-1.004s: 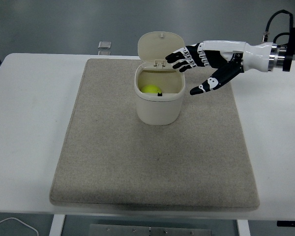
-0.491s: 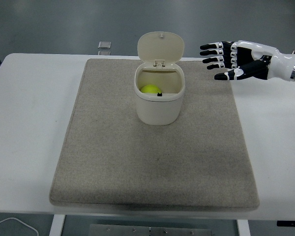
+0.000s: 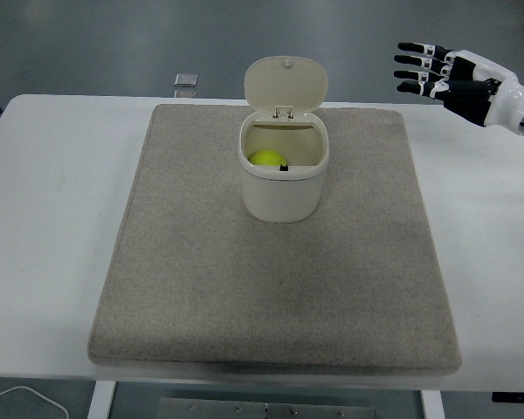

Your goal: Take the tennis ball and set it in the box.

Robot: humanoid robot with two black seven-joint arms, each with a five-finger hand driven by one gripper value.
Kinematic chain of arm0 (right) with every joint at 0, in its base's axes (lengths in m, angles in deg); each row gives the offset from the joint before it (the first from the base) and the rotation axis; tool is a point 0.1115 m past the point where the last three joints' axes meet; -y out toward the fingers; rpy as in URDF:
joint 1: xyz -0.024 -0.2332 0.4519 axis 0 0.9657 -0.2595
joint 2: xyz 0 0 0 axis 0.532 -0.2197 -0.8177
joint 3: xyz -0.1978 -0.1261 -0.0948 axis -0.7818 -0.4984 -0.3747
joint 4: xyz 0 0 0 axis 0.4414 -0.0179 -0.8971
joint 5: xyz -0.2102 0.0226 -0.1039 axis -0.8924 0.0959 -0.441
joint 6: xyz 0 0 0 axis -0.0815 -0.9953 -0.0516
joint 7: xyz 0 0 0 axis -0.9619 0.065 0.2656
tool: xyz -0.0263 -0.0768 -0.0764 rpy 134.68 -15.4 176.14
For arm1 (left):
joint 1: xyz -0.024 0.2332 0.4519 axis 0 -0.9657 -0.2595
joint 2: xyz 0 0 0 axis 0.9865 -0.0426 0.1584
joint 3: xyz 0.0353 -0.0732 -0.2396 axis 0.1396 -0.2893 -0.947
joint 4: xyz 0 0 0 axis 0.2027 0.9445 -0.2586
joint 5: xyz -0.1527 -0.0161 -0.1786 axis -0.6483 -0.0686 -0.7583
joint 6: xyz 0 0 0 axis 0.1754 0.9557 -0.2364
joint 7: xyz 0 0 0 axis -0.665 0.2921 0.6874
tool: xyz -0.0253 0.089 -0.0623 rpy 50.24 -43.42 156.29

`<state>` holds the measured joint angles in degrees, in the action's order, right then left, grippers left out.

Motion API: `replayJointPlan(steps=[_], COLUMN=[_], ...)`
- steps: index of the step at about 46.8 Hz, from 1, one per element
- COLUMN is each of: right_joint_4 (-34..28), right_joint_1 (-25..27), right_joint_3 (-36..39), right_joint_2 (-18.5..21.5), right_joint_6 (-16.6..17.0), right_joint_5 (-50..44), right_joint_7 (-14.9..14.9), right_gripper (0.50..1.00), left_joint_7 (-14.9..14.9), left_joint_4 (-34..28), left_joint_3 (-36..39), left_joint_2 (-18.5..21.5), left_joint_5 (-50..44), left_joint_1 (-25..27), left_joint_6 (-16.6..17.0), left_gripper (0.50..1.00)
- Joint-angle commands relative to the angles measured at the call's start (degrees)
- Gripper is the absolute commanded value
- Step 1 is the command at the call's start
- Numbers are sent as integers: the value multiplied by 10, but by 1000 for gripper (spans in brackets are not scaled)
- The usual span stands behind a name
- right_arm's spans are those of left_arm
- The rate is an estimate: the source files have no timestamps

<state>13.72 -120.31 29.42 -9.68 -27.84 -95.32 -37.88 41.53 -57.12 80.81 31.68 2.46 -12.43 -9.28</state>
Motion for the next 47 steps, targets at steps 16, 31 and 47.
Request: replayJointPlan(steps=[16,31,47], right_joint_4=[-14,-21,-22], right_joint_1=[33,48,51], right_joint_3=[2,53,55], right_joint_2=[61,71,72], right_joint_6=[-101,-141,-153], right_joint_5=[106,116,115], right_joint_7=[1,6,7], right_gripper=[919,928,928], left_joint_7=[0,0,0], left_joint_4=[0,0,0], left_joint_3=[0,0,0], left_joint_2=[0,0,0], left_joint_5=[0,0,0], left_joint_1=[0,0,0], left_joint_6=[0,0,0], left_gripper=[992,992,992])
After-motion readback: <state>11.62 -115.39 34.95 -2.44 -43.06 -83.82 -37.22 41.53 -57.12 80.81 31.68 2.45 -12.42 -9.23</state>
